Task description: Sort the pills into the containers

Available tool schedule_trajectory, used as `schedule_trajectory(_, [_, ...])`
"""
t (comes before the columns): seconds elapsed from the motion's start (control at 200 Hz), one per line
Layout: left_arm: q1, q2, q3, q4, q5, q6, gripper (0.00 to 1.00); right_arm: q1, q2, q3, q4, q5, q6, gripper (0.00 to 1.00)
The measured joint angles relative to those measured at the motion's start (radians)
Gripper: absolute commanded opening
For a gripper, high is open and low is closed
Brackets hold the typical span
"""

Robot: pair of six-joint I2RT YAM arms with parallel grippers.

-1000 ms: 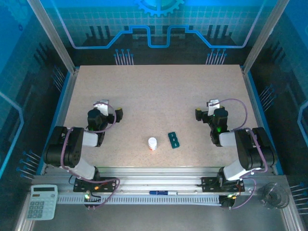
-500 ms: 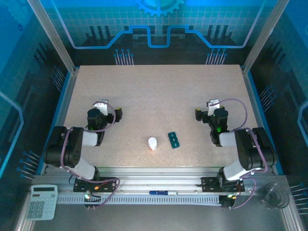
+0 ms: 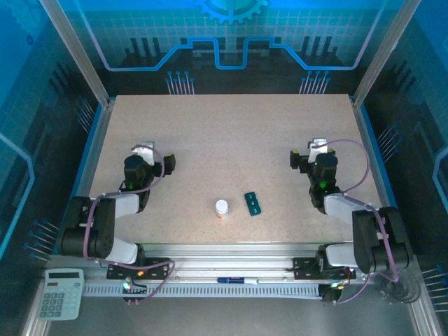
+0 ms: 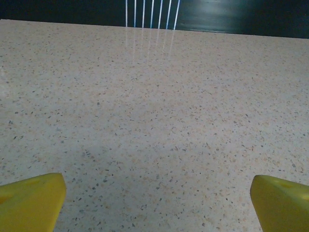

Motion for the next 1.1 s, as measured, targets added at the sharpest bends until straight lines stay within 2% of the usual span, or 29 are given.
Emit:
schedule_trajectory(0.17, [0.000, -0.068, 0.055, -0.150, -0.014, -0.042, 0.99, -0.023, -0.095, 0.105, -0.203, 0.000, 0.194, 1.00])
schedule_trajectory(0.295, [0.000, -0.112, 0.117, -0.281, -0.021, -0.085, 0.99, -0.055, -0.137, 0.145, -0.301, -0.093, 0.288, 1.00])
schedule_trajectory(0.535, [-0.004, -0.142, 0.277, -0.526, -0.016, -0.224, 0.99, -0.025, -0.140, 0.209, -0.499, -0.308, 0.355, 1.00])
schedule_trajectory(0.63, [-0.015, -0.142, 0.308, -0.588, -0.012, -0.270, 0.99, 0.065, -0.139, 0.244, -0.576, -0.345, 0.340, 0.99])
schedule_trajectory(0.775, [-0.042, -0.140, 0.315, -0.660, -0.004, -0.330, 0.99, 0.278, -0.139, 0.266, -0.668, -0.346, 0.275, 0.99])
schedule_trajectory(0.971, [-0.074, -0.105, 0.345, -0.734, 0.005, -0.379, 0.99, 0.547, -0.139, 0.263, -0.759, -0.260, 0.192, 0.99])
schedule_trajectory(1.101, [-0.095, -0.095, 0.360, -0.756, 0.010, -0.403, 0.99, 0.690, -0.139, 0.237, -0.766, -0.183, 0.149, 1.00])
